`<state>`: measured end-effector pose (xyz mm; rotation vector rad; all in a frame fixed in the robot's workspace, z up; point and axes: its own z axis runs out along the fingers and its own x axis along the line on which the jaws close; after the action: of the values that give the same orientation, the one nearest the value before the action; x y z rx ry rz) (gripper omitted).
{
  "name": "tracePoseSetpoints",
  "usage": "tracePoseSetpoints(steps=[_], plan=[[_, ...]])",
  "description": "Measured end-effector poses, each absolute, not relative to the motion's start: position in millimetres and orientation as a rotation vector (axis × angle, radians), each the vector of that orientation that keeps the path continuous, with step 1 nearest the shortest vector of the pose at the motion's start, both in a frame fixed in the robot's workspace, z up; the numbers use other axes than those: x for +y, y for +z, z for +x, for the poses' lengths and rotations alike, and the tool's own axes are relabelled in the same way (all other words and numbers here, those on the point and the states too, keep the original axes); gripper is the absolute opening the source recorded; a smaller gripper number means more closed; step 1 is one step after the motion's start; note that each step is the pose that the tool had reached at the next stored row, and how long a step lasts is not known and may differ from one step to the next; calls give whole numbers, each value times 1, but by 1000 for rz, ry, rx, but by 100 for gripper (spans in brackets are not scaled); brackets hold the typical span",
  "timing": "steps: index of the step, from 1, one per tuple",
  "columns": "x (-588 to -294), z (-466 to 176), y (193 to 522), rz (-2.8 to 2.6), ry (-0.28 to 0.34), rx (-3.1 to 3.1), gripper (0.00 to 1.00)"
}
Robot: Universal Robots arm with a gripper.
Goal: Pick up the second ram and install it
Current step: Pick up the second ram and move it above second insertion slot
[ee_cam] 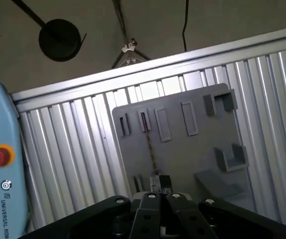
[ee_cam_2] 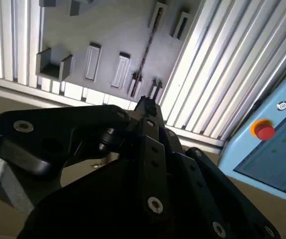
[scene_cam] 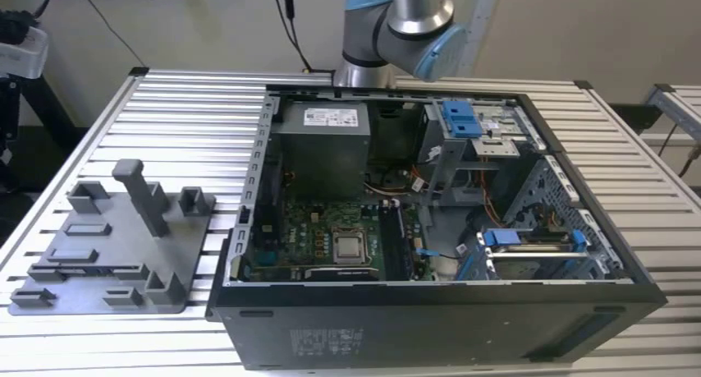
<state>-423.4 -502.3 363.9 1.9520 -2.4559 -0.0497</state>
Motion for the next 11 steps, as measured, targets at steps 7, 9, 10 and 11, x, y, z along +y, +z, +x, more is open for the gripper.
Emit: tracePoseSetpoints(steps=[7, 9, 10, 11], plan=[[-502, -423, 363, 2046, -48, -2377, 11], [-502, -423, 363, 2047, -48, -2377, 11], [-502, -423, 363, 2047, -48, -2377, 11], [-502, -423, 363, 2047, -48, -2377, 11]])
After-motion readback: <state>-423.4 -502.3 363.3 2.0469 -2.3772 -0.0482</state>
